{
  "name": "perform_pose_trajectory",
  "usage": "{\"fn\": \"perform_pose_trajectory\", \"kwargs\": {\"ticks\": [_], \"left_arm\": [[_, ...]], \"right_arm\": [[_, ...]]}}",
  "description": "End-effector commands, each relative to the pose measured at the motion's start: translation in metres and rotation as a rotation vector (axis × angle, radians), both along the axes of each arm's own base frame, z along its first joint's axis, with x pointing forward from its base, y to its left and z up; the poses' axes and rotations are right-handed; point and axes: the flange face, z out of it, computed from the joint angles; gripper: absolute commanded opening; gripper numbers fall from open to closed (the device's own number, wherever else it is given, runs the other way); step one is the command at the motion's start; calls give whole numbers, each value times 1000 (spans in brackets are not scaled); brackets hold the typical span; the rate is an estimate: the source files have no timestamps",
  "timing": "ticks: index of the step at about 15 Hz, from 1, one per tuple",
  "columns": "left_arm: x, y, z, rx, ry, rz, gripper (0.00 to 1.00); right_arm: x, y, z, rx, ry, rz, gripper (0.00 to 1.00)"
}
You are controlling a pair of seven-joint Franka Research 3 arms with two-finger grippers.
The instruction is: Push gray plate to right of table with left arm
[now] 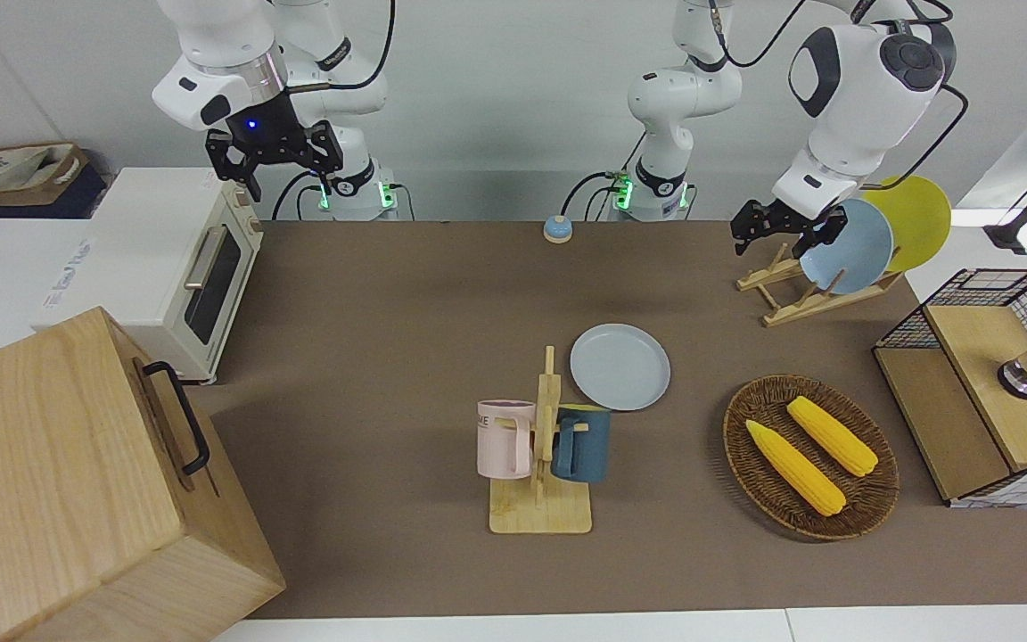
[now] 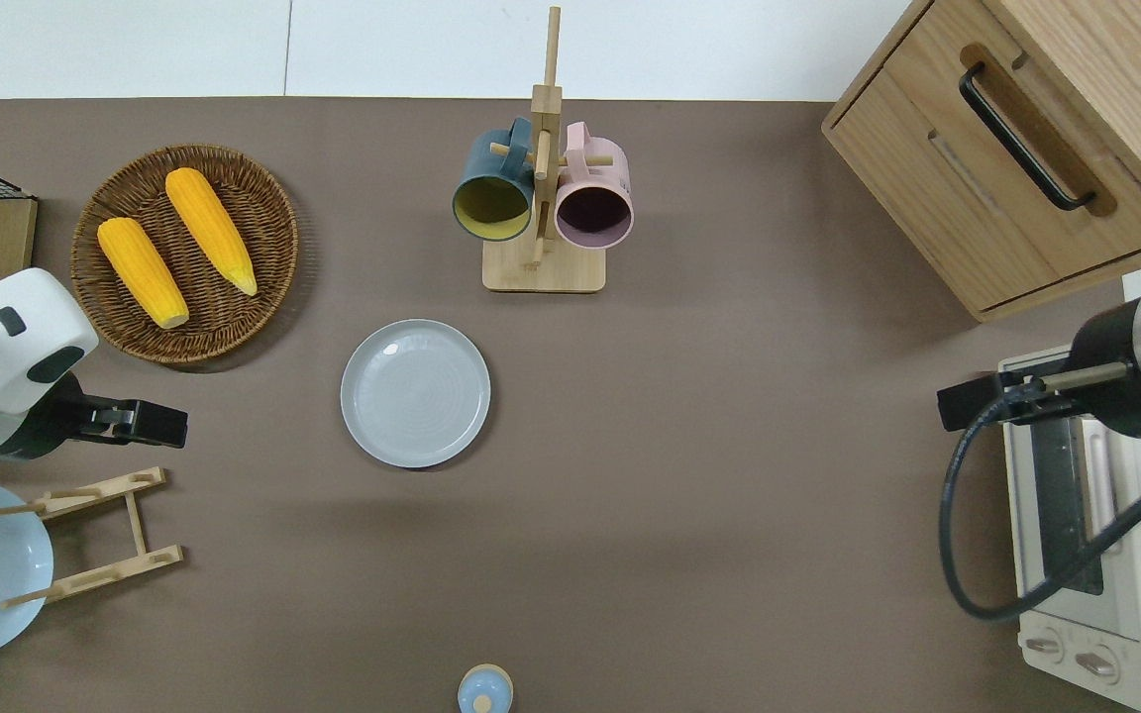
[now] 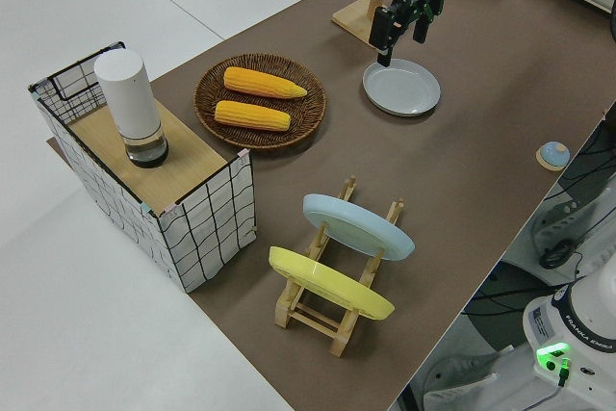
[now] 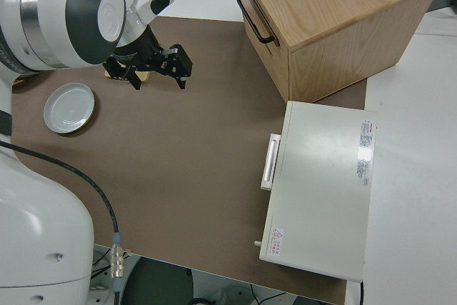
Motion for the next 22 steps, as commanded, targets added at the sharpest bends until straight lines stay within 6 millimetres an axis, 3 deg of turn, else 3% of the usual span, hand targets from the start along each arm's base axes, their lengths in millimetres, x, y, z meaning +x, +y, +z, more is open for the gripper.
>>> {"fn": "perform_pose_trajectory", "kwargs": {"ticks": [1, 17, 22], "left_arm": [[-6, 3, -4, -5, -1, -10, 1000], [-7, 7, -7, -7, 11, 1, 1000], [-6, 12, -11, 3, 27, 125, 1000]], "right_arm": [[-3, -3, 4, 2, 6, -8, 983], [-2, -3, 4, 3, 5, -8, 983], [-3, -3, 4, 2, 6, -8, 983]]}}
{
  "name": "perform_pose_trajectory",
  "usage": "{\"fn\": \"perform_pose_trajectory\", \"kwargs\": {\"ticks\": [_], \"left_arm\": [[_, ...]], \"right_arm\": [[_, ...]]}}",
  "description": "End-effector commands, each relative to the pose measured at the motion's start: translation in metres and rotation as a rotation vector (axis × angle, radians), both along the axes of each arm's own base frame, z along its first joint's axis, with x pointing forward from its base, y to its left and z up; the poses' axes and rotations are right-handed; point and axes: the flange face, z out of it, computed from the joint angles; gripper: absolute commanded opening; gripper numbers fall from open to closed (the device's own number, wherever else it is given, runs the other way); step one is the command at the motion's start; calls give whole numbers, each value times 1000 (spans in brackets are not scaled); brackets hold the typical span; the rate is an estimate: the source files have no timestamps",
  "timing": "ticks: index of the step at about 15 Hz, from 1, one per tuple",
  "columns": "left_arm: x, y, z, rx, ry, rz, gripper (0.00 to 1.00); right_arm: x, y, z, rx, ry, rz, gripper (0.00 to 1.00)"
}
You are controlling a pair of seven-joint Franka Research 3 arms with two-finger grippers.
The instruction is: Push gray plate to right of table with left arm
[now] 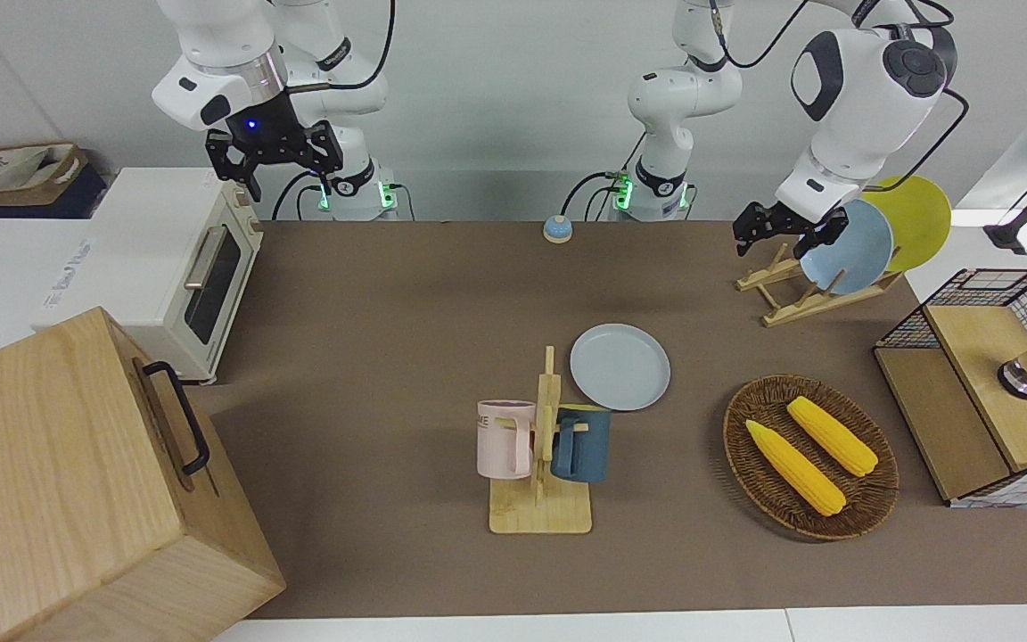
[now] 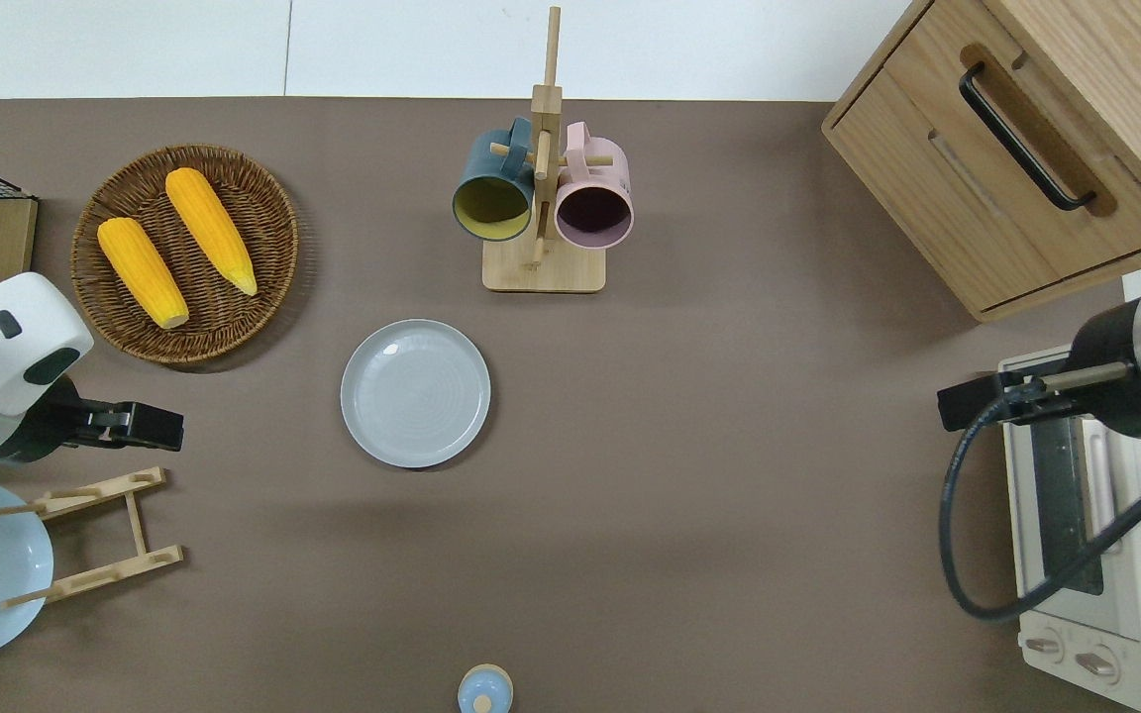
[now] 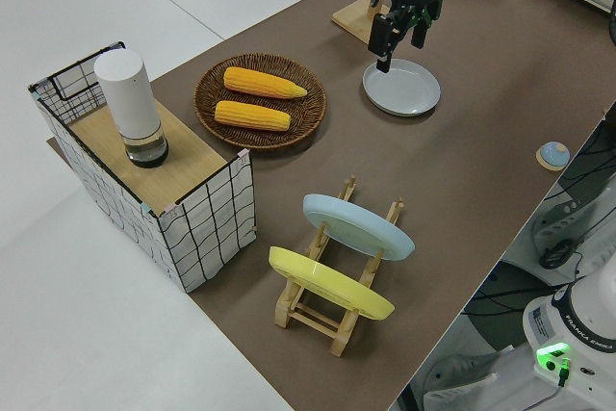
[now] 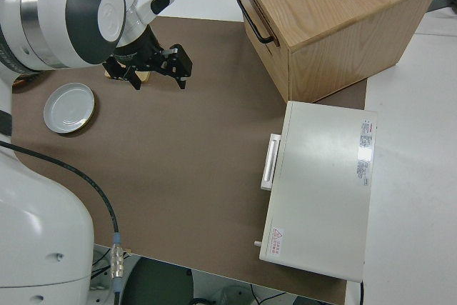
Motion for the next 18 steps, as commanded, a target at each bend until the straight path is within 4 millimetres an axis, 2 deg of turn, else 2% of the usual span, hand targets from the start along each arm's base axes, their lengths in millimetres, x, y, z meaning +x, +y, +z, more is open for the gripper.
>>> {"fn": "perform_pose_trajectory", "kwargs": {"ticks": [1, 10, 12, 18], "left_arm": [[-4, 6, -7, 5, 18, 124, 1000], [4, 7, -17, -26, 35, 486, 985], [7, 6, -19, -40, 34, 515, 985], [12, -8, -50, -31, 63, 526, 991]], "right_arm": [[-3, -3, 4, 2, 6, -8, 983], [-2, -3, 4, 3, 5, -8, 983], [-3, -3, 4, 2, 6, -8, 983], [-2, -3, 4, 3, 5, -8, 983]]}}
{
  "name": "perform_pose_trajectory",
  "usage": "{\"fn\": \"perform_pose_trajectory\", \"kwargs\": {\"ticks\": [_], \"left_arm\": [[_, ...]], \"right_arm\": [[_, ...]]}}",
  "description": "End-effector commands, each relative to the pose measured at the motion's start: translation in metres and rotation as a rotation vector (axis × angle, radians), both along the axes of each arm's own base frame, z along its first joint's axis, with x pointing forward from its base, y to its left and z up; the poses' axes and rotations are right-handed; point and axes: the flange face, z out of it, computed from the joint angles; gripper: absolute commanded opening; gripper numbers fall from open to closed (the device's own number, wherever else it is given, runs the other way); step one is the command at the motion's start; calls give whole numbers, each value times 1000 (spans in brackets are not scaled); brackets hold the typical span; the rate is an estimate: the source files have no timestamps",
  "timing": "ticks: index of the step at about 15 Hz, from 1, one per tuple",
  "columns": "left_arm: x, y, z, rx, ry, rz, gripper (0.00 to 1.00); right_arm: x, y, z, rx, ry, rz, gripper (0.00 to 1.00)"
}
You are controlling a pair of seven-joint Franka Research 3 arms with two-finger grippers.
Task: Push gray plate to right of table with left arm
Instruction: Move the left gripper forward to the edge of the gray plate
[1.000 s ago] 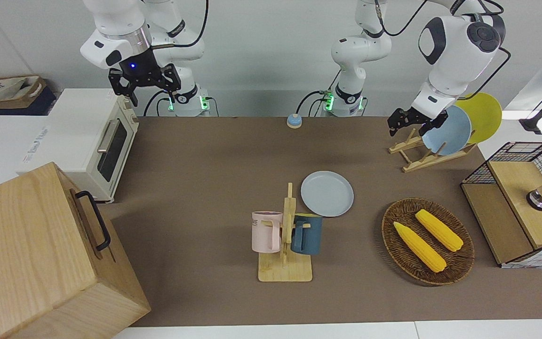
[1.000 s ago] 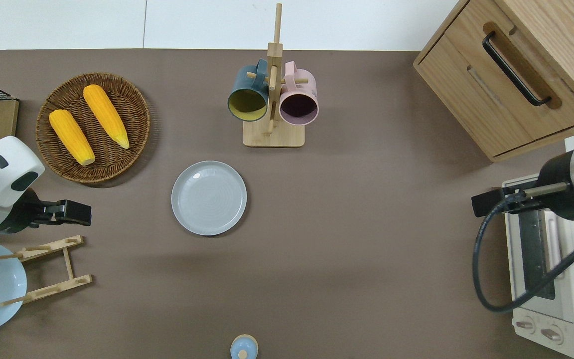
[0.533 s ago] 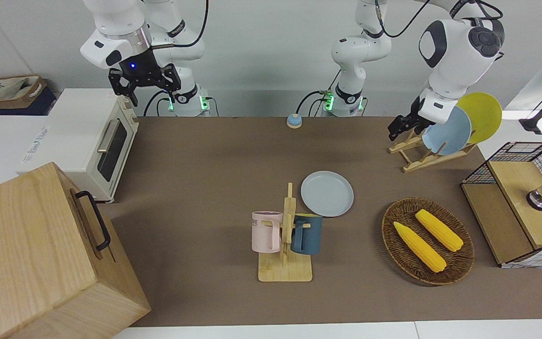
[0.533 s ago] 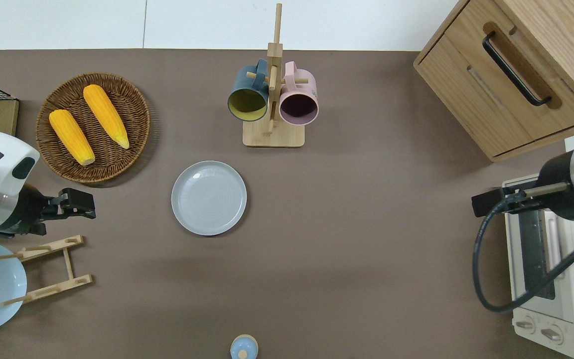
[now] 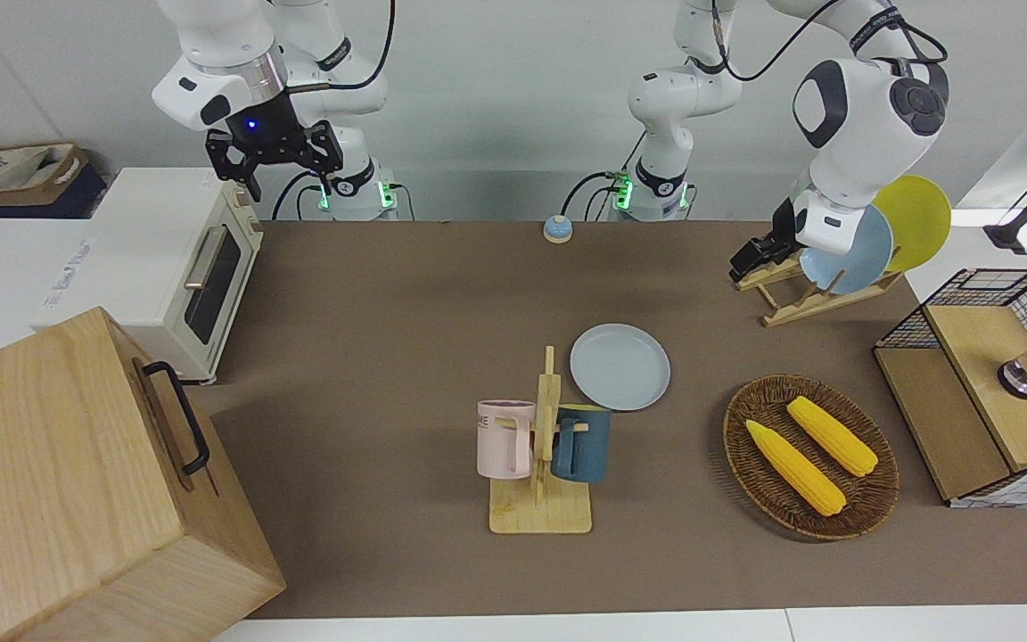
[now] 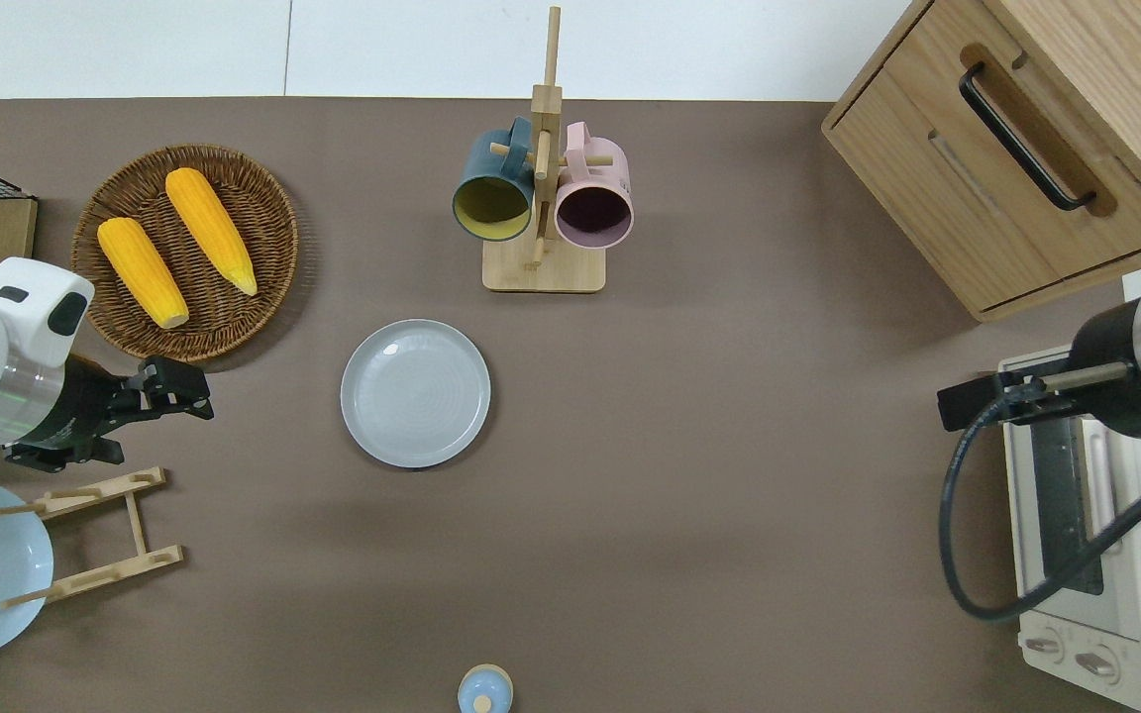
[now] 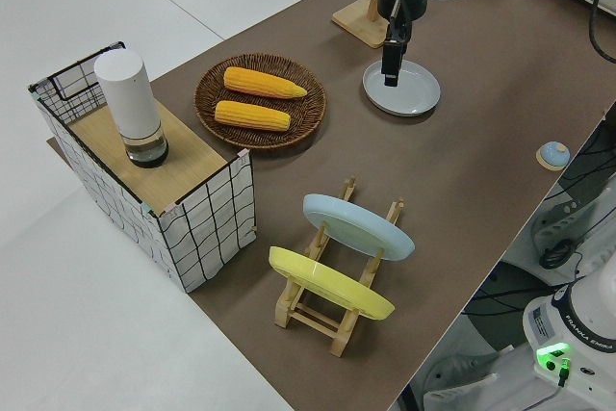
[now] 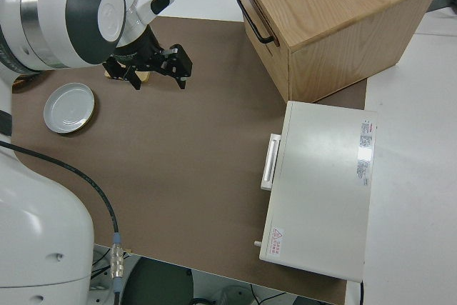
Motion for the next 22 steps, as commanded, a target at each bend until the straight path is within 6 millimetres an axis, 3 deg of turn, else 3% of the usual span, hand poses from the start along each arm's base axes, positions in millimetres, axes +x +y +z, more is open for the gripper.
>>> {"fn": "perform_pose_trajectory", "kwargs": {"ticks": [1, 9, 22], "left_arm": [[-2, -10, -21, -4, -7, 44, 991], [-10, -45, -73, 17, -48, 98, 991], [-22, -77, -143, 19, -83, 86, 991]], "right_arm": [[-2, -3, 4, 3, 5, -8, 983], [-2, -3, 4, 3, 5, -8, 983], [-2, -3, 4, 3, 5, -8, 983]]}}
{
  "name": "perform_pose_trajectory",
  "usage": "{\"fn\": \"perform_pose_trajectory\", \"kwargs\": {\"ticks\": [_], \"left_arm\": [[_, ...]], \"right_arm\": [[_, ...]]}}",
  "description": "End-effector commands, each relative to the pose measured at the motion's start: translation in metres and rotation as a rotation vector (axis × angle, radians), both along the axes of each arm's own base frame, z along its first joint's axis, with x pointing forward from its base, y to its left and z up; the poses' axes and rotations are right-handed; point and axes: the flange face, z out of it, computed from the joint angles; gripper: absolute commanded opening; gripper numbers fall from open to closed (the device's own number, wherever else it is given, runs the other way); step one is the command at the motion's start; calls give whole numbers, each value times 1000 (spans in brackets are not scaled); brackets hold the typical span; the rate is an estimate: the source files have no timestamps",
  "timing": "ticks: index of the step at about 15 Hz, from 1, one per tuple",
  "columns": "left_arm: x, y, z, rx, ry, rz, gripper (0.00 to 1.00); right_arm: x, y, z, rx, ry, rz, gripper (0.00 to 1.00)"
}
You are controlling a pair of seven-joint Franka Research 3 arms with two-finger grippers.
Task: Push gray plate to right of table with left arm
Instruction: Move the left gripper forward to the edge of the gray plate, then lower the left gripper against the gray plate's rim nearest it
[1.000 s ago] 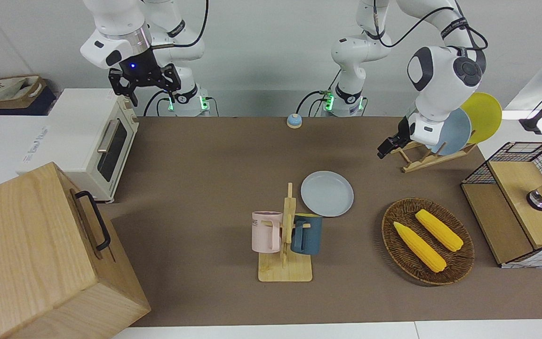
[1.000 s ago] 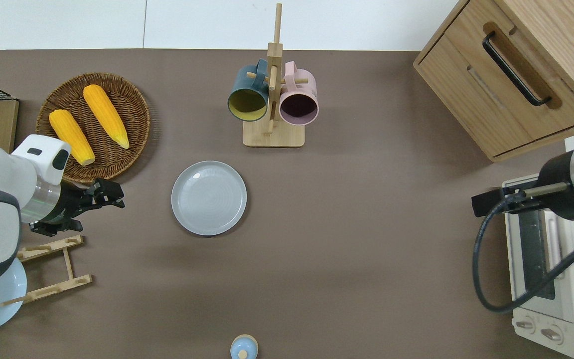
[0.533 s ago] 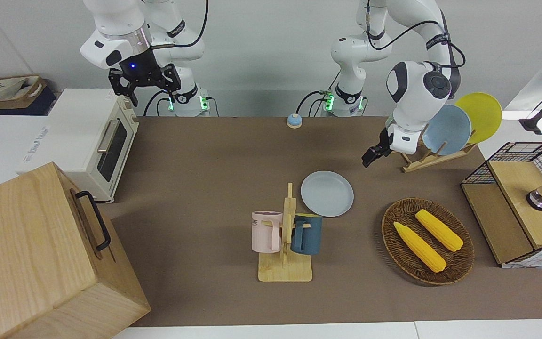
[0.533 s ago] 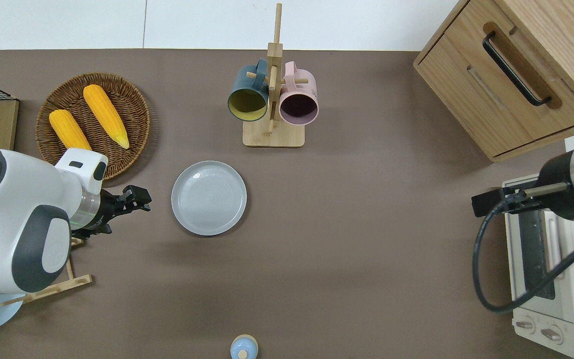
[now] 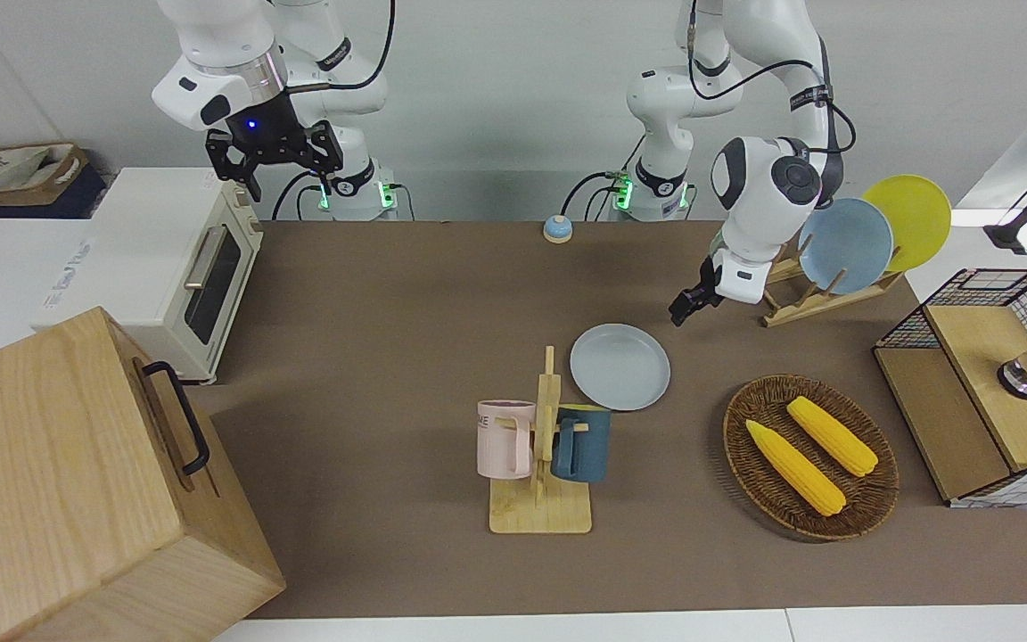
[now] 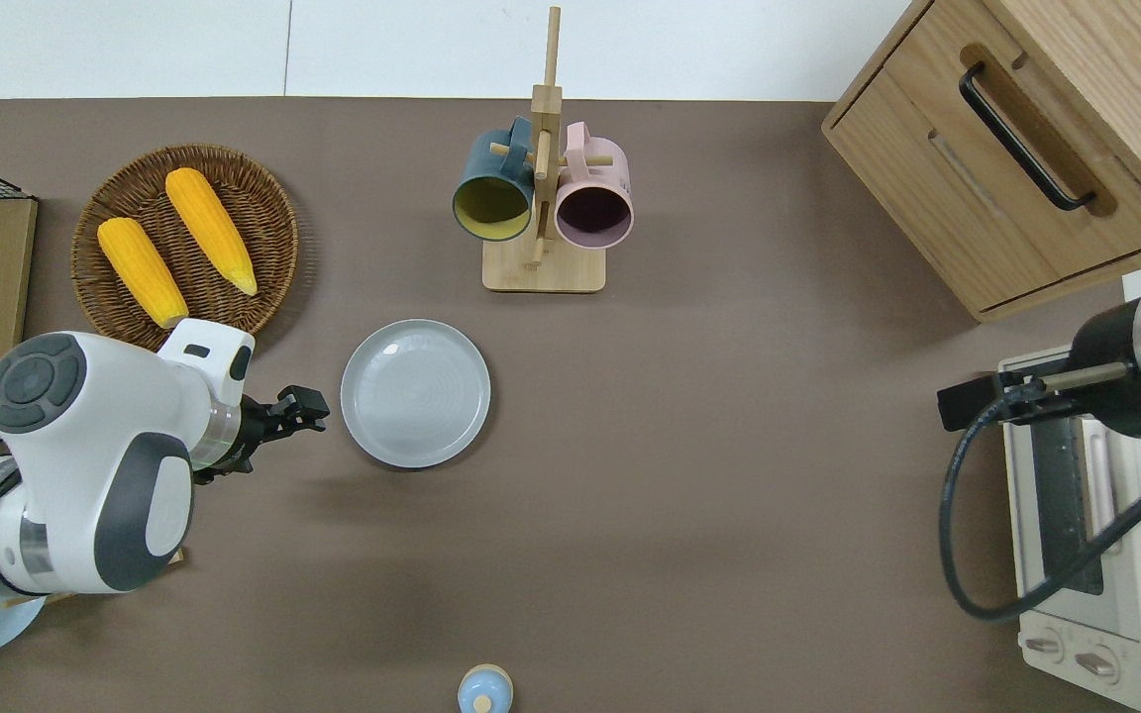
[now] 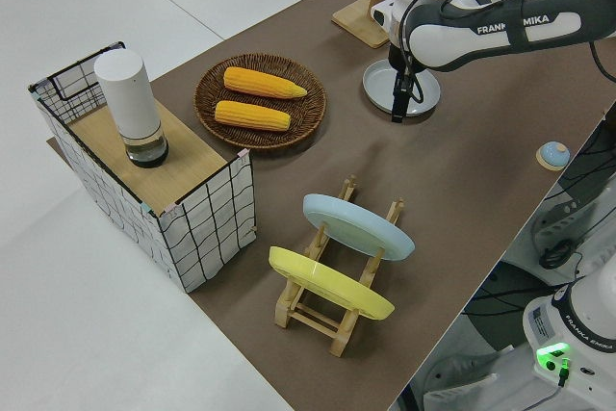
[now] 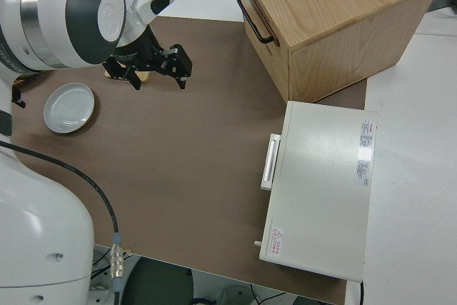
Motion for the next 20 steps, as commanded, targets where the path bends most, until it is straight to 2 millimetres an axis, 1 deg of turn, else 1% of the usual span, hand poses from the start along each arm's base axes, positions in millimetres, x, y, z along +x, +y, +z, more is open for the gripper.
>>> {"fn": "perform_pose_trajectory", "kwargs": {"ticks": [1, 3, 6, 8, 9, 11, 12, 14, 15, 16, 18, 19, 20], "left_arm": [[-3, -13, -19, -8, -37, 39, 991], [-7, -24, -35, -8, -55, 49, 991], [-5, -32, -50, -12, -58, 42, 991], [-3, -34, -61, -15, -62, 46, 991], [-4, -40, -64, -16, -66, 42, 991], [-4, -45, -70, -12, -70, 57, 989], [-4, -50, -73, -13, -70, 50, 989], [-4, -51, -75, -13, -68, 49, 968], [-4, -50, -75, -12, -67, 49, 821], [-4, -51, -75, -12, -69, 48, 577], [-4, -51, -75, -12, -69, 48, 260], [-4, -51, -75, -12, -67, 48, 87], [-4, -50, -75, -12, -69, 49, 1]], "right_arm": [[-3, -2, 4, 2, 6, -7, 983], [-2, -3, 4, 3, 5, -8, 983], [-2, -3, 4, 3, 5, -8, 983], [-2, -3, 4, 3, 5, -8, 983], [-2, -3, 4, 3, 5, -8, 983], [-2, -3, 4, 3, 5, -8, 983], [-2, -3, 4, 3, 5, -8, 983], [-3, -2, 4, 3, 5, -7, 983], [-3, -3, 4, 2, 6, -8, 983], [-2, -3, 4, 3, 5, -8, 983], [-2, -3, 4, 3, 5, -8, 983], [-2, -3, 4, 3, 5, -8, 983], [-2, -3, 4, 3, 5, -8, 983]]}}
